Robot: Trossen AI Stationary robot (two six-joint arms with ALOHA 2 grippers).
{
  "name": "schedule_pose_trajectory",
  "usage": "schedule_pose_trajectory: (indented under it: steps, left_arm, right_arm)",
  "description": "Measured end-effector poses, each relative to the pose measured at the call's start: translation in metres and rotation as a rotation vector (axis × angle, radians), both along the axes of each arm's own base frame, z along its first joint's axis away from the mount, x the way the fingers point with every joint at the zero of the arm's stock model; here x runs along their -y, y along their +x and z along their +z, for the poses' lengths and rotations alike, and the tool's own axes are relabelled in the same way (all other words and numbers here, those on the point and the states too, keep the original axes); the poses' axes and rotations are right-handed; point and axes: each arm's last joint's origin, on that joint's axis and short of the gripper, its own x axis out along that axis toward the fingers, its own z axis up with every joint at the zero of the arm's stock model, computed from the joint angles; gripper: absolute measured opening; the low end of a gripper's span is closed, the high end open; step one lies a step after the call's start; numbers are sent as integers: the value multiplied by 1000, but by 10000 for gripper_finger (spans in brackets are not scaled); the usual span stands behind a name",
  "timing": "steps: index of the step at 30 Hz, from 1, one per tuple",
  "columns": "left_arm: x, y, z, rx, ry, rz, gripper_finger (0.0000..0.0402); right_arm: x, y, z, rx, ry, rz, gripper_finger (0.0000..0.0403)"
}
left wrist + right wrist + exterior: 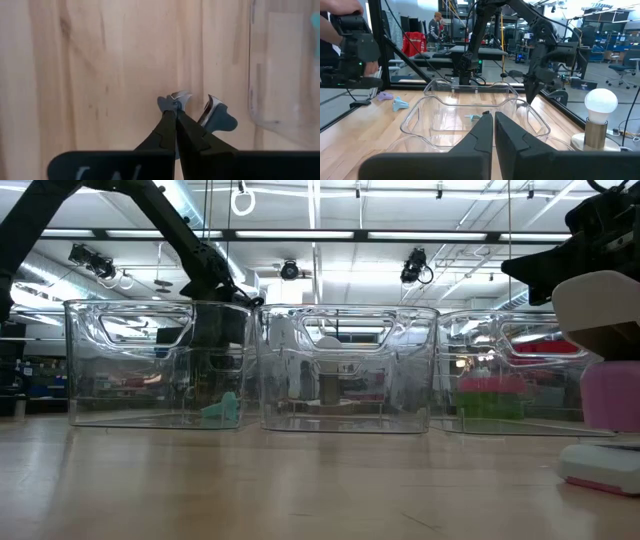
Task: Pick and place Stapler, Stapler remover, tape
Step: Put the black staple remover into the left transparent bin
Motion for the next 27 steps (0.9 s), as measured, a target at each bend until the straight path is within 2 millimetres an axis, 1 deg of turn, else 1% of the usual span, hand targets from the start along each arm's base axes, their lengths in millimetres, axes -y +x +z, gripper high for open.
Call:
schedule_pose_trajectory:
  steps: [10, 21, 27]
  left_arm:
    - [-9, 6, 33, -26, 15, 17, 1]
    - [-17, 13, 82, -11, 31, 80, 1]
    - [-17, 18, 105, 2, 40, 120, 0]
  right_arm:
    - [0, 0, 0, 0, 0, 0, 22]
    - [0, 0, 0, 0, 0, 0, 22]
    - [0, 0, 0, 0, 0, 0, 22]
